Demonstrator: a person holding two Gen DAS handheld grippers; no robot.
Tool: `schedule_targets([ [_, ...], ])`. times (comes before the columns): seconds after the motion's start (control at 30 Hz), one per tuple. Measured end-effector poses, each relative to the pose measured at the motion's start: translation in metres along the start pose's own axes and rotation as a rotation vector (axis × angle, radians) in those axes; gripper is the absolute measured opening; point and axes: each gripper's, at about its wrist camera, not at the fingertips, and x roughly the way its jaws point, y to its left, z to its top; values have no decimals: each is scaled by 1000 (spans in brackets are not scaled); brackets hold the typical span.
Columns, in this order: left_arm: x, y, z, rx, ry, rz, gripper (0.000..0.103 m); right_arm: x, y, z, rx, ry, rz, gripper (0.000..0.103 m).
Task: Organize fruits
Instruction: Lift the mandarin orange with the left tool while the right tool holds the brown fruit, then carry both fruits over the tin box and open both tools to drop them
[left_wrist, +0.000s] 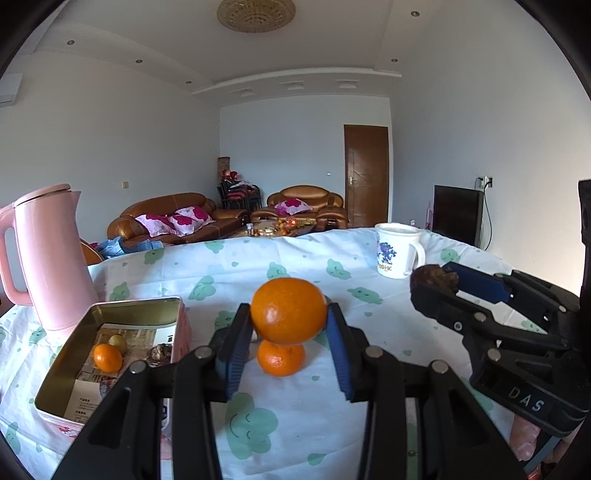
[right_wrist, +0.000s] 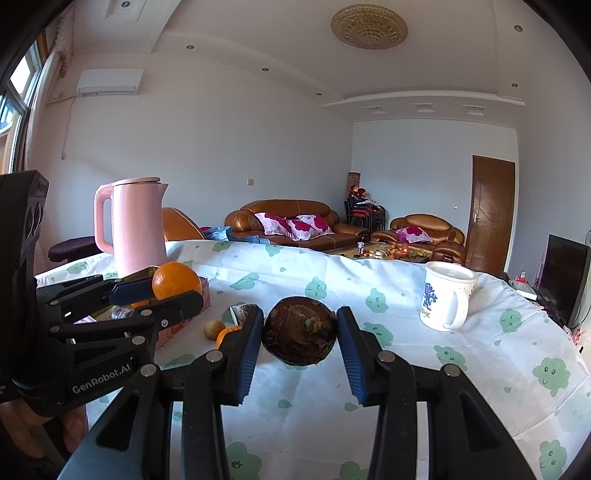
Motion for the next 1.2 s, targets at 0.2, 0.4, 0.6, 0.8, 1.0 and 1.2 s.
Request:
schedule_targets([
  [0.2,2,8,0,1,10,23,42,6,5,1,-17,11,9,43],
  [0.4,3,23,2,-2,27,67,42,16,13,4,-14,36,45,43],
  [0.6,4,42,2,-4,50,105,42,27,26,11,-13,43,98,43],
  [0.8,1,70,1,-33,56,162,42,40,43,19,-28,50,139,43],
  [1.0,2,102,-2,-69,77,217,42,53,59,31,-43,54,181,43],
  [1.2,4,123,-5,-93,101,252,42,66,75,41,-55,61,218,43],
])
